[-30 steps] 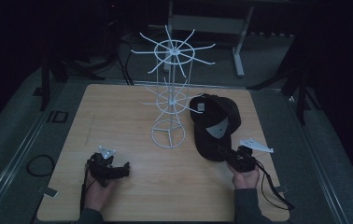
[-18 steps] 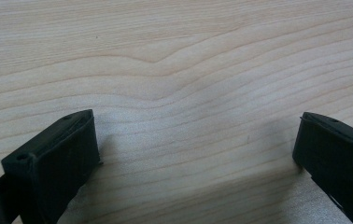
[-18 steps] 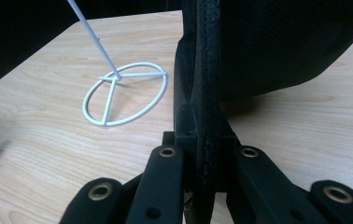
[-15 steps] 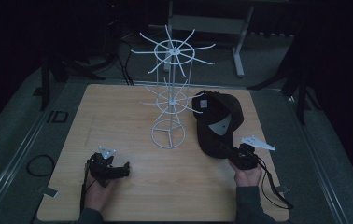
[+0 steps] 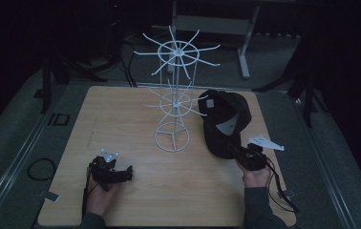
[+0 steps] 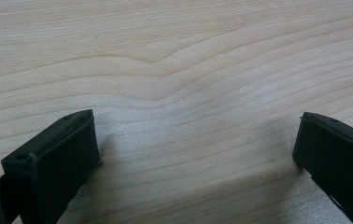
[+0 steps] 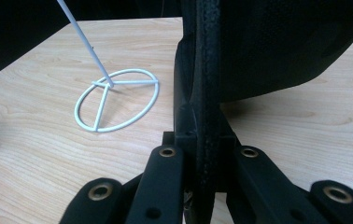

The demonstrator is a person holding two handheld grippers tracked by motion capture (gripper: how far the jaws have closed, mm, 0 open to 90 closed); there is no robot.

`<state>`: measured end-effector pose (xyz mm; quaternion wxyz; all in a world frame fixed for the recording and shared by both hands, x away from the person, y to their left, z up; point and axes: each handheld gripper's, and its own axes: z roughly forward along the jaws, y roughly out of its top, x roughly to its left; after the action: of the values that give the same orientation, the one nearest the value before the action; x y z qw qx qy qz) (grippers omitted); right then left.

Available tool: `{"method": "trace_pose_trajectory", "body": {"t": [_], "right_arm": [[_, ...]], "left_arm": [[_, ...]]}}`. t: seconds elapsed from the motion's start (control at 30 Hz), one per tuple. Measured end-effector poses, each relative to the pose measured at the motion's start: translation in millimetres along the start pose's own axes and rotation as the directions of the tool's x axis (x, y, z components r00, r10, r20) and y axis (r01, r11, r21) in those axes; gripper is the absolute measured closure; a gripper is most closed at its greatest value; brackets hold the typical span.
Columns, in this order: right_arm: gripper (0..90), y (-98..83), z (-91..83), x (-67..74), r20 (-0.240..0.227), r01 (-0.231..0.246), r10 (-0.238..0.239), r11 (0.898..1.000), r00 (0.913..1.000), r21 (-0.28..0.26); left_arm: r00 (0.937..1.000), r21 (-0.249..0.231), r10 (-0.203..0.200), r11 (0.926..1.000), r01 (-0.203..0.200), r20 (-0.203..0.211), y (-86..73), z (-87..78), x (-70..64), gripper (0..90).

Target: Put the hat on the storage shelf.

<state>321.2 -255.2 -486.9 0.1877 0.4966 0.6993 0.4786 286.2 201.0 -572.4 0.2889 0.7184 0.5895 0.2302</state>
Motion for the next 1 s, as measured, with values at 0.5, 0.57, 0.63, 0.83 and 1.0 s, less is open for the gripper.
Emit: {"method": "trace_pose_trajectory", "body": {"t": [0.5,0.57,0.63,0.83,1.0], "right_arm": [[86.4,10.8,-1.7,-0.4,0.009,0.032,-0.032,0.999,0.9994,-0.006],[86.4,12.4,-2.1,-0.3,0.011,0.037,-0.036,0.999,0.9993,-0.009],[86.4,13.9,-2.4,-0.6,0.011,0.038,-0.038,0.999,0.9992,-0.013],[86.4,18.4,-3.9,-0.6,0.017,0.045,-0.045,0.999,0.9989,-0.02],[86.4,22.6,-4.5,0.1,0.021,0.051,-0.05,0.998,0.9985,-0.03]], "left_arm": [[1.0,0.0,-0.001,1.0,0.001,-0.001,0.0,0.0,-0.1,0.2],[1.0,0.0,-0.001,1.0,0.001,-0.001,0.0,0.0,-0.1,0.2],[1.0,0.001,0.0,1.0,0.0,-0.001,0.0,-0.1,0.0,0.2],[1.0,0.002,0.001,1.0,-0.001,0.0,0.0,-0.1,0.1,0.2],[1.0,0.001,0.0,1.0,0.0,0.0,0.0,0.0,0.0,0.2]]}}
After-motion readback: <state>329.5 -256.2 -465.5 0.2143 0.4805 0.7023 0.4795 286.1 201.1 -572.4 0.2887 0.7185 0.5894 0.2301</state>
